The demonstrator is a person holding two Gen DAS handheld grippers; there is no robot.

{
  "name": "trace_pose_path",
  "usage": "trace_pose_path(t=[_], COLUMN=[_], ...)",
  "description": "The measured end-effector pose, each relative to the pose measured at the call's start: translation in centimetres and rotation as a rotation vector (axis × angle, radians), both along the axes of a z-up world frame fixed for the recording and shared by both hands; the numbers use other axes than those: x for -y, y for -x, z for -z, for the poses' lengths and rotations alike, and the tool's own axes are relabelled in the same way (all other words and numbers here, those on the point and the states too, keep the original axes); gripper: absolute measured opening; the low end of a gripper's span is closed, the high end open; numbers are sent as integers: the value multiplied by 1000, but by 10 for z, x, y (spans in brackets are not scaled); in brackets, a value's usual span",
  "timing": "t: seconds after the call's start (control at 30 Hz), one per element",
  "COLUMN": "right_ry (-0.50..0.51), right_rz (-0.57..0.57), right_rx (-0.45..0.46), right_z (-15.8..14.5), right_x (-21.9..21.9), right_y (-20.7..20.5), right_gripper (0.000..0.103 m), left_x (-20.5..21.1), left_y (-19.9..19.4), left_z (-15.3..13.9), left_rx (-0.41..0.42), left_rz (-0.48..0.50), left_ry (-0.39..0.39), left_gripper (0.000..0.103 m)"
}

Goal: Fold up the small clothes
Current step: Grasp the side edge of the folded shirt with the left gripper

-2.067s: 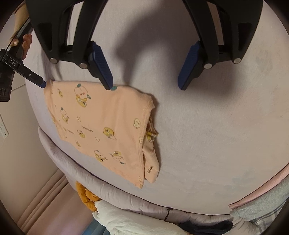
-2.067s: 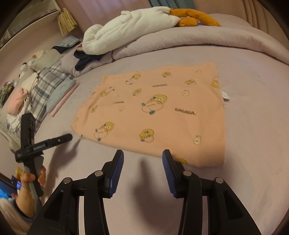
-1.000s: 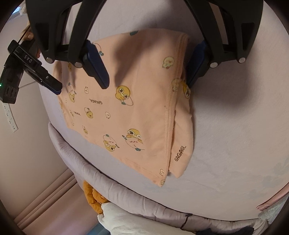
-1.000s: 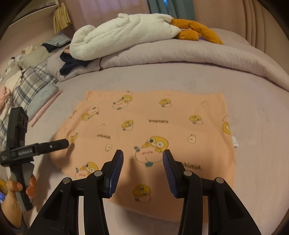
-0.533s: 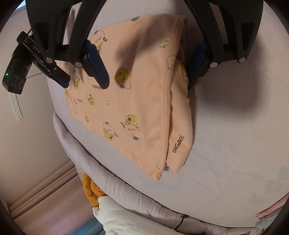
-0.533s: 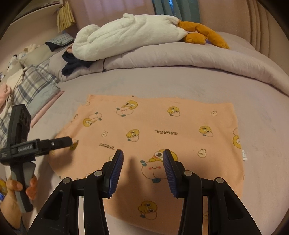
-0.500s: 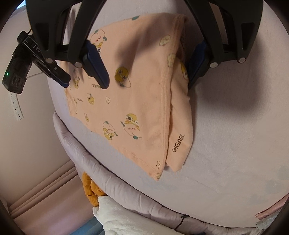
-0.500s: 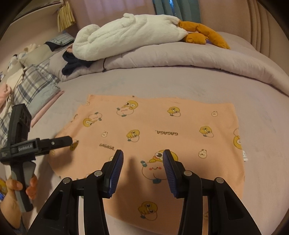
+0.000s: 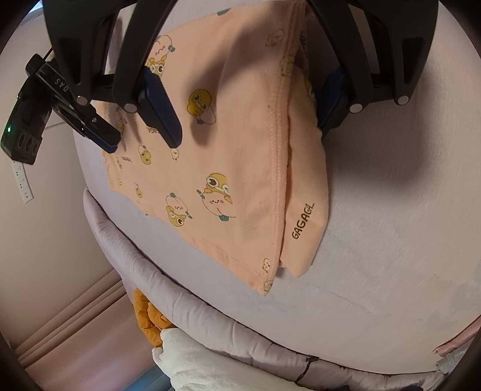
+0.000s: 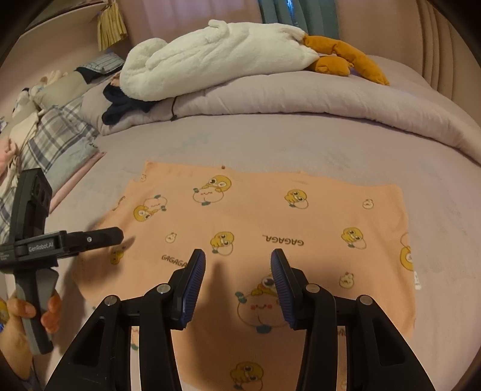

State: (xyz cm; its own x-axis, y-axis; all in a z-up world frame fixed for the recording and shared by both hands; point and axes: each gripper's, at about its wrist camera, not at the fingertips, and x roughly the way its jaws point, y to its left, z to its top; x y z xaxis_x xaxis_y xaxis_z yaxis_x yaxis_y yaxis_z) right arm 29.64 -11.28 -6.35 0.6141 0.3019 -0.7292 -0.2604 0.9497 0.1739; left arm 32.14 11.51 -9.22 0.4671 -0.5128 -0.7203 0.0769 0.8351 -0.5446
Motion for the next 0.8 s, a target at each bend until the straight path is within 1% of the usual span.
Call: trace_pose_path(t=[0.07, 0.1, 0.13, 0.17, 0.2, 0.27, 0.37, 0.4, 0.47, 0.5, 0.57, 0.6, 0.7, 0.8], right_ry=[-27, -51, -66, -76, -74, -69, -91, -89, -70, -57, -22, 13, 80, 57], right_rz=[0, 6, 14, 21, 25, 29, 24, 28, 25, 24, 27, 20, 12, 1], right_rx=[-18, -43, -59, -69, -71, -64, -76, -81, -83, -88, -128, -136, -127, -134], right_z=[5, 9, 12, 14, 14, 13, 11, 12, 13, 15, 24, 28, 27, 18], right_x=[0, 1, 1, 0, -2, -7, -14, -17, -25, -29, -35, -41, -49, -47], right_y=[-8, -15, -19, -23, -25, -31, -41, -44, -50, -51, -59, -61, -59, -44], right_gripper=[45, 45, 45, 45, 45, 45, 45, 45, 45, 45, 45, 45, 45, 45], left_x=[4, 7, 9, 13, 17, 18, 15, 13, 11, 10, 10, 11, 12, 12], left_y=[-1, -1, 0, 0, 1, 2, 0, 0, -1, -2, -3, -2, -2, -4], left_z=[0, -1, -1, -2, -2, -2, 0, 0, 1, 1, 1, 1, 1, 1], left_rx=[3, 9, 15, 21, 28, 35, 32, 29, 26, 25, 23, 22, 19, 15], left_rz=[9, 13, 18, 25, 35, 46, 50, 49, 48, 49, 49, 49, 48, 49], left_ry=[-29, -53, -82, -122, -171, -205, -222, -224, -223, -224, -228, -232, -241, -237], left_gripper=[82, 79, 77, 69, 65, 61, 56, 53, 52, 51, 51, 51, 51, 51])
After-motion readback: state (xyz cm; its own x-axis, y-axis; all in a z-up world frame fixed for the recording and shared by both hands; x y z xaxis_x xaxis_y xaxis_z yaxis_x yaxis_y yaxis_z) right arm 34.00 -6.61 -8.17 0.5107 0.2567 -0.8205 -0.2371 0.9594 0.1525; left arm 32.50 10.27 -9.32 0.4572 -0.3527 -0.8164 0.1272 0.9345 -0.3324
